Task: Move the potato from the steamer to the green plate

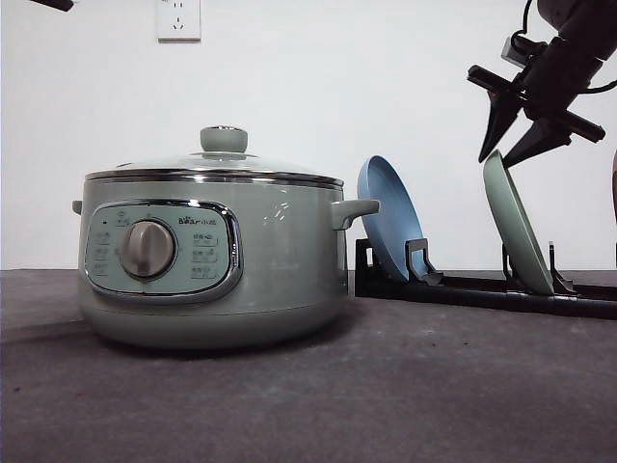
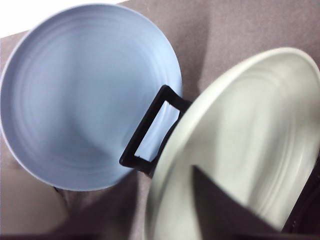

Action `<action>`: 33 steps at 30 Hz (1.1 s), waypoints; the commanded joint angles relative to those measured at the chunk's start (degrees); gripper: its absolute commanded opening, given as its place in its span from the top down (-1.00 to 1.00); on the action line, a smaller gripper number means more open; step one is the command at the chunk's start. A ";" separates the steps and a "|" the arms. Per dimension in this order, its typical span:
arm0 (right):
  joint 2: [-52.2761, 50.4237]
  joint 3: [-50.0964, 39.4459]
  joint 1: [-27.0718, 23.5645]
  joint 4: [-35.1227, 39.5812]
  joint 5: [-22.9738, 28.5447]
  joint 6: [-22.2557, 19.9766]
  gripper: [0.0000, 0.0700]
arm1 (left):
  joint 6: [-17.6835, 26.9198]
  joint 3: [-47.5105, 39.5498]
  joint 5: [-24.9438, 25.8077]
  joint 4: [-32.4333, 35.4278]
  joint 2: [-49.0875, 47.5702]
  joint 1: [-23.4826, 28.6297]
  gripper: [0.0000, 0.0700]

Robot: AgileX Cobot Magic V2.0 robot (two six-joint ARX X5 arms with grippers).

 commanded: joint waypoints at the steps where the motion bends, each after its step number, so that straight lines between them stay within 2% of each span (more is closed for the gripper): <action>1: 1.11 1.51 0.17 0.18 -0.80 0.75 0.93 | 0.91 1.22 0.54 0.25 0.57 -0.22 -0.93; 5: 1.11 1.51 0.17 0.40 -1.59 1.96 0.99 | 0.90 1.22 0.55 0.23 0.57 -0.22 -0.93; 10: -0.14 2.18 0.02 0.38 -5.32 3.84 0.99 | 0.92 1.22 0.54 -0.28 0.57 -0.22 -0.93; 18: -7.56 2.82 0.21 -1.10 -9.17 4.62 0.99 | 1.14 1.22 0.52 -0.99 0.57 -0.22 -0.93; 21: -11.26 2.82 0.29 -3.69 -10.67 2.15 0.99 | 1.15 1.22 0.54 -1.01 0.57 -0.22 -0.93; 26: -17.96 2.80 1.23 -12.14 -10.94 -5.39 0.99 | 1.14 1.22 0.55 -1.12 0.57 -0.22 -0.93; 33: -27.66 2.78 6.99 -20.82 -6.07 -12.05 0.99 | 1.14 1.22 0.54 -1.12 0.57 -0.22 -0.93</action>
